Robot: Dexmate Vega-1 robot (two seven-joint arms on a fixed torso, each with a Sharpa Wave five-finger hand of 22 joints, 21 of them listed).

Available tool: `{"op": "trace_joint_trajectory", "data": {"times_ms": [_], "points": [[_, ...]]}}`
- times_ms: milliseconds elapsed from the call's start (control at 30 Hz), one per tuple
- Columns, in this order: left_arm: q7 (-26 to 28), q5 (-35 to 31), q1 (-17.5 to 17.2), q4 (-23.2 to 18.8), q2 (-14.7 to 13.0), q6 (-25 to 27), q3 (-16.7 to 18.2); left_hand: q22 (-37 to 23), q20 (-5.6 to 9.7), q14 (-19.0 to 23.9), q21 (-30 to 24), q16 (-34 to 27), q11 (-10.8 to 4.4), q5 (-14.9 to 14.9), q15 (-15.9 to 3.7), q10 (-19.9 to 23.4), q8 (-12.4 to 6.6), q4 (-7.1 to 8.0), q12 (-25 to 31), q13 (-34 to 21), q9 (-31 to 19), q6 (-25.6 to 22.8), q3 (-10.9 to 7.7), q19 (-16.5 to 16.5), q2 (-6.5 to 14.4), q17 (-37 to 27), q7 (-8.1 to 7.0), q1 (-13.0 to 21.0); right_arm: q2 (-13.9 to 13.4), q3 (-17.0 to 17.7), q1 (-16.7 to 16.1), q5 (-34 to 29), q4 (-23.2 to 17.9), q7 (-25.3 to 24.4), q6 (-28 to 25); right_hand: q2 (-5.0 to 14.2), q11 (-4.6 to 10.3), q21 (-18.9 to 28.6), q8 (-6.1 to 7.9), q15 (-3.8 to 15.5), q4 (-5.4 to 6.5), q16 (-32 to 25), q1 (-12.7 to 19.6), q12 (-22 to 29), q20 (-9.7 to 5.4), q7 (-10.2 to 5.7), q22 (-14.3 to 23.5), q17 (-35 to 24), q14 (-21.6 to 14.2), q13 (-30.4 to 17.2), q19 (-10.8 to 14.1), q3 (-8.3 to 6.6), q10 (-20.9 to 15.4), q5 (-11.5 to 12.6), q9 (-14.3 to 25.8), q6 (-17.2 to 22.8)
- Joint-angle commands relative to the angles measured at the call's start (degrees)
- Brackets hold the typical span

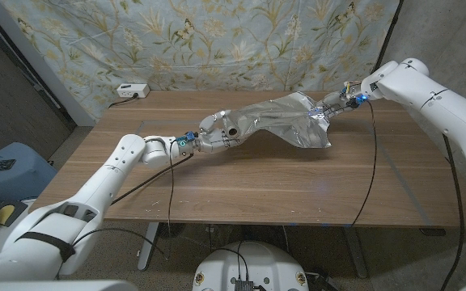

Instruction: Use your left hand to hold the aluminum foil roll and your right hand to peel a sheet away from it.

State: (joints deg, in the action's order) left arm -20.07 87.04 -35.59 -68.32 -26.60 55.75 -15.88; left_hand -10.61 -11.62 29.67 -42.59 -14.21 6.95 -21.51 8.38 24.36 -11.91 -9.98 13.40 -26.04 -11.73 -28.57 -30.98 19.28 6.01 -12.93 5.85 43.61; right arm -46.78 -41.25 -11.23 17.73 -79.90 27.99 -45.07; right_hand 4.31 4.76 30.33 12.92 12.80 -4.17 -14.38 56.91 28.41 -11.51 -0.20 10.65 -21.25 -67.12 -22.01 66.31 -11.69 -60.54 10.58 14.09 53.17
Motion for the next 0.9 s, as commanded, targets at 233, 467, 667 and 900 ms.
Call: {"op": "trace_joint_trajectory", "data": {"times_ms": [233, 467, 667, 900], "points": [[-2.5, -1.0, 1.1, 0.2, -1.4, 0.5, -1.2, -0.2, 0.01, 0.1, 0.2, -0.3, 0.04, 0.1, -0.09, 0.3, 0.0, 0.16, 0.5, 0.0, -0.1, -0.4, 0.27, 0.5, 0.0, -0.2, 0.3, 0.8, -0.8, 0.5, -0.5, 2.5, -2.6, -1.6, -1.2, -4.07, -1.71, -2.1, -2.72, -0.28, 3.74, 2.2, -10.3, -3.1, 0.82, 1.4, -0.4, -0.3, 4.5, -0.4, -3.1, 5.47, 8.0, 2.1, -0.9, -9.2], [-3.1, -1.2, 1.4, 0.7, -1.3, 0.8, -1.3, -0.2, 0.01, 0.0, 0.3, -0.3, -0.04, 0.1, -0.1, 0.3, 0.05, 0.23, 0.5, 0.0, -0.1, -0.4, 0.33, 0.4, -0.1, -0.1, 0.18, 0.9, -1.2, 0.4, 0.2, 2.9, -2.7, -1.3, -2.0, -5.17, -2.39, -3.1, -2.49, -0.64, 5.07, 2.6, -13.1, -3.8, 1.44, 2.13, -0.4, -0.6, 6.7, -0.4, -4.0, 7.26, 9.7, 3.4, -1.1, -11.8], [-3.6, -1.8, 1.8, 1.0, -1.3, 0.8, -1.7, -0.2, -0.03, 0.0, 0.3, -0.3, 0.07, 0.2, 0.02, 0.3, 0.07, 0.32, 0.5, 0.0, -0.1, -0.5, 0.38, 0.5, 0.0, -0.1, 0.28, 1.0, -1.2, 0.1, 0.4, 3.1, -2.4, -1.1, -1.8, -5.03, -2.7, -3.3, -2.29, -0.58, 5.33, 2.5, -13.4, -3.9, 1.57, 2.1, -0.4, -0.7, 6.8, -0.2, -4.0, 7.48, 9.6, 3.9, -1.2, -11.9], [-4.3, -2.4, 2.1, 1.2, -1.1, 0.5, -1.9, -0.2, 0.03, 0.1, 0.3, -0.3, 0.0, 0.2, -0.12, 0.4, 0.02, 0.27, 0.5, 0.0, -0.1, -0.7, 0.34, 0.5, -0.1, -0.1, 0.23, 1.3, -1.5, 0.2, 0.4, 3.2, -2.6, -1.1, -1.8, -4.85, -2.37, -3.5, -2.08, -0.79, 5.4, 2.2, -13.4, -3.9, 1.6, 2.18, -0.4, -0.8, 6.6, -0.2, -3.9, 7.6, 9.5, 4.5, -1.3, -11.9]]}}
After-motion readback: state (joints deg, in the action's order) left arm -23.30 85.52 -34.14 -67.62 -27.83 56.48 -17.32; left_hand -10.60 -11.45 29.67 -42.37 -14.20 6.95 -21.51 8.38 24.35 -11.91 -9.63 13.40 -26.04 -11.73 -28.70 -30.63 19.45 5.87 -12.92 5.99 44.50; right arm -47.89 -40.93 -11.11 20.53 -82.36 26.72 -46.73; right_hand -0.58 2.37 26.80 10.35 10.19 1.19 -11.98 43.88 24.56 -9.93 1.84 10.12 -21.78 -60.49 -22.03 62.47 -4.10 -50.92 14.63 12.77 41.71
